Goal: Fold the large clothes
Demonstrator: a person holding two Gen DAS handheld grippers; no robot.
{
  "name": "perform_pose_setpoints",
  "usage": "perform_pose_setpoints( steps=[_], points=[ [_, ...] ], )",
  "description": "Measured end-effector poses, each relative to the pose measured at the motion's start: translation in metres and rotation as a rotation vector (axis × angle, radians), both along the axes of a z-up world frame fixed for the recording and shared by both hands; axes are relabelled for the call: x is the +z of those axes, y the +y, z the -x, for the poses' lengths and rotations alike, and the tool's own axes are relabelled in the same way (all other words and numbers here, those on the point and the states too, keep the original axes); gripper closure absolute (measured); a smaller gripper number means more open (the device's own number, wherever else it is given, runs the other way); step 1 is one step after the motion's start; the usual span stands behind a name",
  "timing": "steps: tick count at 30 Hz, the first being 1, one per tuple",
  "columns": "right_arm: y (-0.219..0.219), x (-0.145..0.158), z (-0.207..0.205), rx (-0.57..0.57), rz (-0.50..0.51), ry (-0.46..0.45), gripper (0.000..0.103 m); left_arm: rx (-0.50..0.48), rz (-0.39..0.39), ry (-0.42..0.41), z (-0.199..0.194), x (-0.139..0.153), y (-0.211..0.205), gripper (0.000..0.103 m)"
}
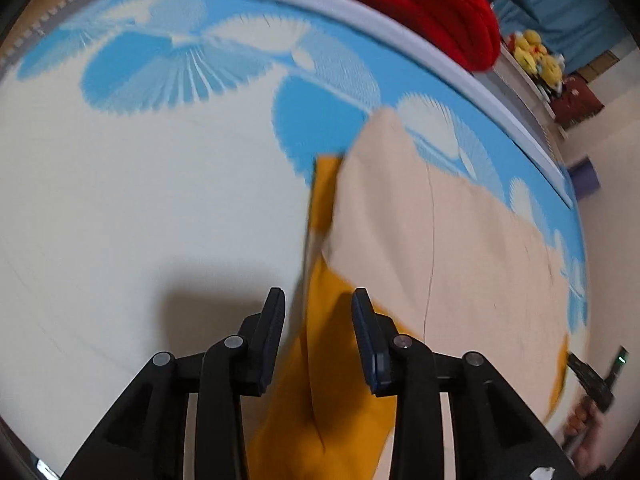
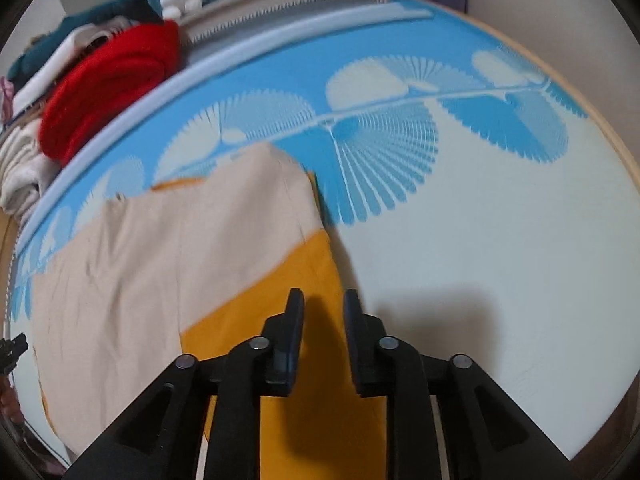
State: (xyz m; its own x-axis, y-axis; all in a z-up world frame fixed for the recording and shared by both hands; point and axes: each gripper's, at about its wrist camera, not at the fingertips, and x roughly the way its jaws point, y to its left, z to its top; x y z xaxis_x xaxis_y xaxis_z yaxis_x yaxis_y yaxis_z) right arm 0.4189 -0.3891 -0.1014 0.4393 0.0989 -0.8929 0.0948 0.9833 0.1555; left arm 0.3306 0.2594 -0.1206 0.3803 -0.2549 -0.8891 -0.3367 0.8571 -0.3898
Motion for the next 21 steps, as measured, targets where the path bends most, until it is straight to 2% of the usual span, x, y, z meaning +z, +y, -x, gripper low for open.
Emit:
perform_pose_setpoints(
  steps=[3,5,7,8,9,10,11,12,14,15,18,19,20,21],
  points=[
    [-0.005,-0.014,0.008,0.011,-0.022,0.073,0.063,-0.048,-0.021,0.044,0.003,-0.012,-0.006,0.067],
    [-0.007,-0.020,0.014,0.024,-0.036,0.102,0.063,-0.061,-0.031,0.056,0.002,-0.015,-0.011,0.067],
    [-0.003,-0.021,0.019,0.042,-0.007,0.097,0.065,-0.062,-0.038,0.054,0.001,-0.017,-0.017,0.067],
    [0.000,-0.019,0.020,0.052,0.008,0.085,0.069,-0.063,-0.047,0.048,0.001,-0.018,-0.019,0.067],
    [0.003,-0.017,0.021,0.063,0.024,0.074,0.084,-0.064,-0.059,0.041,0.000,-0.017,-0.020,0.068],
    [0.005,-0.015,0.022,0.071,0.037,0.064,0.093,-0.065,-0.071,0.033,0.002,-0.016,-0.023,0.074],
    [0.008,-0.012,0.023,0.078,0.051,0.044,0.095,-0.078,-0.069,0.019,0.003,-0.016,-0.026,0.093],
    [0.009,-0.008,0.024,0.084,0.053,0.028,0.100,-0.097,-0.064,0.013,0.002,-0.015,-0.028,0.101],
    [0.010,0.003,0.025,0.084,0.053,-0.028,0.101,-0.107,-0.156,-0.054,0.002,0.003,-0.031,0.103],
    [0.010,0.014,0.025,0.072,0.048,-0.080,0.101,-0.090,-0.173,-0.108,0.004,0.015,-0.029,0.103],
    [0.009,0.055,0.029,0.029,0.011,-0.298,0.101,-0.017,-0.201,-0.252,0.010,0.047,-0.021,0.103],
    [0.012,0.062,0.031,0.027,0.031,-0.339,0.101,-0.012,-0.212,-0.250,0.009,0.046,-0.021,0.103],
    [0.016,0.063,0.029,0.021,0.066,-0.352,0.101,-0.017,-0.231,-0.212,0.006,0.038,-0.023,0.103],
    [0.017,0.056,0.023,0.015,0.086,-0.318,0.101,-0.033,-0.248,-0.168,0.003,0.029,-0.026,0.103]
  ],
)
